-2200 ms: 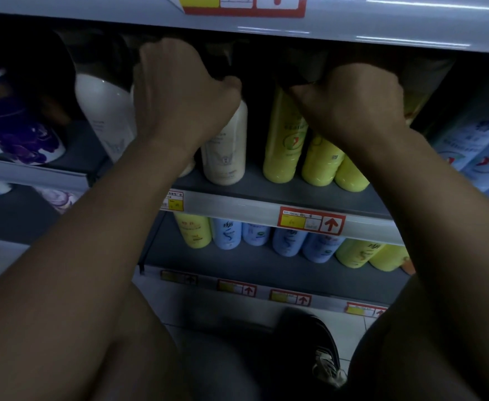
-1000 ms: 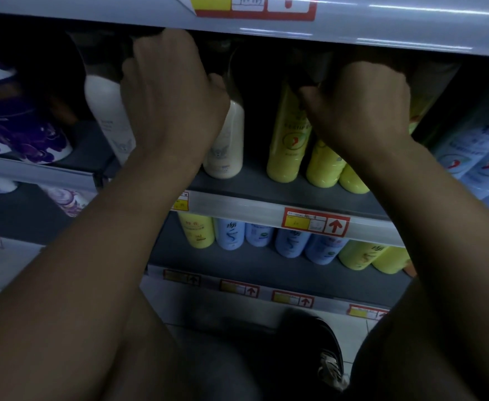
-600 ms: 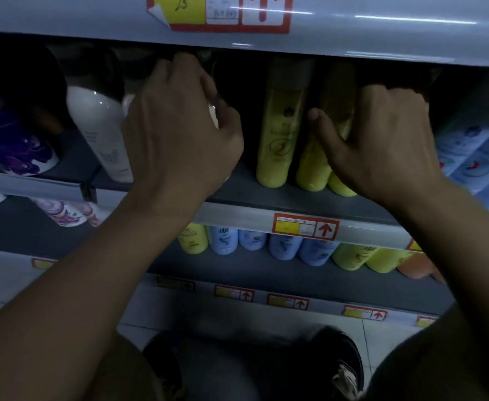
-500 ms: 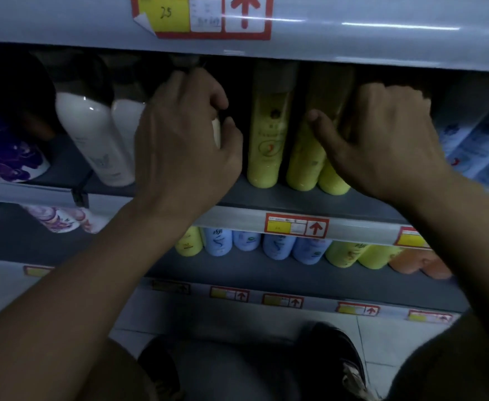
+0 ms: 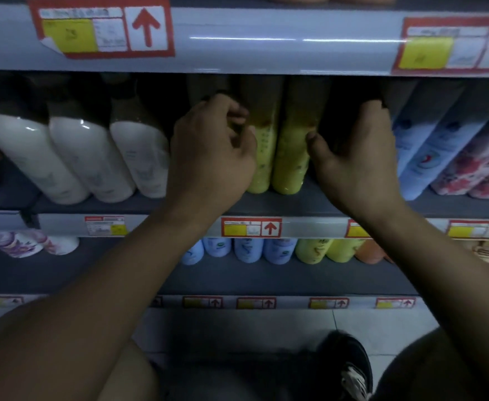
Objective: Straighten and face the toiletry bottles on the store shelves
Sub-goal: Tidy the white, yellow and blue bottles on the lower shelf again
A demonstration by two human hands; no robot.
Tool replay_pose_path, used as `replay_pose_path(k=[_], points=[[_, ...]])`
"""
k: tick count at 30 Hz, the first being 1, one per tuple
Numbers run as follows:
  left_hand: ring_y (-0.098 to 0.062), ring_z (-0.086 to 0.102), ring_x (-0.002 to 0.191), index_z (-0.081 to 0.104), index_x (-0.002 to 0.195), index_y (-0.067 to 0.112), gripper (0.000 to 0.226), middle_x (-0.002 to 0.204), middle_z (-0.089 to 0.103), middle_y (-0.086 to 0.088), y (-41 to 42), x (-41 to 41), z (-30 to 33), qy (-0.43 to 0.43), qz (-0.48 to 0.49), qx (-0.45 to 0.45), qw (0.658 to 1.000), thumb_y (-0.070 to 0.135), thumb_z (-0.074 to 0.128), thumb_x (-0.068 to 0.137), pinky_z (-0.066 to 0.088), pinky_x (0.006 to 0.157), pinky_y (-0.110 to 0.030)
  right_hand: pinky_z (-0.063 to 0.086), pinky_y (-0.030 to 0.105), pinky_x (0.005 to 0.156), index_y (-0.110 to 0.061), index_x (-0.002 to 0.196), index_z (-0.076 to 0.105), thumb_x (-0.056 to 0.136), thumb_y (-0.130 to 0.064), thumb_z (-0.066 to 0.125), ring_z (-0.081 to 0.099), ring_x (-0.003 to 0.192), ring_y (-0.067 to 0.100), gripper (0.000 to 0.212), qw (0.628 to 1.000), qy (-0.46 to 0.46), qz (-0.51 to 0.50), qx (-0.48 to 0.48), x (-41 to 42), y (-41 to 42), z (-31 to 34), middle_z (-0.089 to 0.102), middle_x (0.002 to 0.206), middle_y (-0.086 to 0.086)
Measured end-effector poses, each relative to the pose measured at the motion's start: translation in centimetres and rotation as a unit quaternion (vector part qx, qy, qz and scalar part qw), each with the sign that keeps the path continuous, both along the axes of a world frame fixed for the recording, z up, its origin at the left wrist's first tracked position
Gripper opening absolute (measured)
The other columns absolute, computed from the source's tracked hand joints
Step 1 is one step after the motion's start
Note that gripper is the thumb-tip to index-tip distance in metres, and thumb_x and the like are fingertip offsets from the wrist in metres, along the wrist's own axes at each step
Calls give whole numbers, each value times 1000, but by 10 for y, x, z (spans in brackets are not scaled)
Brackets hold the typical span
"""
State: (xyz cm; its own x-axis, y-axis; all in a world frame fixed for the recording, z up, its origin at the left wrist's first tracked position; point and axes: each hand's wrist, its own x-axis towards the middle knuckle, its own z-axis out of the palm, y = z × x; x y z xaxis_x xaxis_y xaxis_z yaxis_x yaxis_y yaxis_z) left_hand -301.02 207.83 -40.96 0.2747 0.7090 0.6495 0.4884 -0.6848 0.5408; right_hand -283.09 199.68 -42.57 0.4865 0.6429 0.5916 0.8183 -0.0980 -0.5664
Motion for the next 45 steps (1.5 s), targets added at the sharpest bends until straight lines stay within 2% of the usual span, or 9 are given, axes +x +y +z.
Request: replay_pose_path(k=[9, 14, 21, 26, 29, 34, 38, 40, 45], points=[[-41, 56, 96, 54, 102, 0, 31, 101, 59, -23, -13, 37, -6, -13, 111, 71, 991, 29, 62, 94, 34, 76, -38, 51, 42, 80, -13, 120, 44, 89, -29, 70, 65, 100, 28, 44, 992, 88, 63, -67, -2, 5, -30, 67, 110, 6], [-37, 58, 95, 54, 101, 1, 30, 93, 64, -20, -4, 38, -8, -17, 102, 71, 992, 30, 60, 96, 18, 74, -20, 35, 29, 72, -16, 112, 40, 92, -28, 70, 63, 102, 30, 38, 986, 125, 65, -90, -2, 17, -38, 65, 112, 8], [-46, 52, 94, 35, 77, 13, 30, 88, 47, -20, 3, 36, 5, 108, 111, 29, 988, 20, 49, 103, 10, 65, -25, 30, 25, 61, -17, 108, 37, 94, -24, 69, 54, 86, 19, 35, 985, 131, 65, -89, 2, 23, -41, 62, 102, 4], [-26, 34, 68, 30, 59, 14, 44, 61, 32, -1, 6, 35, 14, 127, 125, 32, 983, 16, 55, 95, 16, 64, -30, 39, 27, 67, -10, 111, 46, 93, -24, 71, 62, 90, 25, 34, 987, 126, 58, -83, 9, 25, -43, 64, 100, 2], [-40, 53, 89, 57, 87, -2, 27, 91, 58, -25, 5, 37, 19, 152, 122, -4, 981, 20, 52, 102, 19, 71, -31, 53, 45, 82, -9, 113, 48, 83, -40, 83, 65, 101, 29, 56, 988, 121, 54, -85, 8, 27, -41, 67, 109, 8], [-48, 54, 118, 63, 114, -7, 31, 126, 59, -36, 3, 40, 23, 154, 104, -47, 981, 20, 50, 105, 29, 84, -45, 52, 47, 82, -8, 110, 49, 81, -33, 86, 64, 101, 31, 53, 990, 107, 44, -76, 5, 29, -42, 66, 109, 13], [-42, 58, 79, 59, 79, -6, 33, 86, 62, -28, 13, 29, 12, 106, 117, 25, 987, 20, 54, 98, 33, 69, -45, 49, 36, 71, -13, 107, 42, 91, -23, 74, 62, 87, 20, 38, 982, 136, 75, -104, 4, 29, -42, 62, 93, -2], [-14, 32, 49, 34, 55, 13, 42, 55, 36, -5, 15, 24, 13, 99, 108, 60, 987, 19, 57, 91, 15, 55, -38, 50, 35, 72, -14, 107, 42, 90, -27, 75, 64, 90, 22, 39, 980, 144, 79, -111, 2, 29, -41, 62, 92, -4], [-6, 15, 52, 21, 56, 21, 51, 55, 20, 5, 13, 20, 17, 104, 102, 67, 987, 14, 59, 89, 4, 59, -35, 54, 49, 86, -13, 112, 49, 82, -40, 83, 63, 108, 30, 53, 986, 123, 47, -105, -6, 31, -40, 64, 116, 11]])
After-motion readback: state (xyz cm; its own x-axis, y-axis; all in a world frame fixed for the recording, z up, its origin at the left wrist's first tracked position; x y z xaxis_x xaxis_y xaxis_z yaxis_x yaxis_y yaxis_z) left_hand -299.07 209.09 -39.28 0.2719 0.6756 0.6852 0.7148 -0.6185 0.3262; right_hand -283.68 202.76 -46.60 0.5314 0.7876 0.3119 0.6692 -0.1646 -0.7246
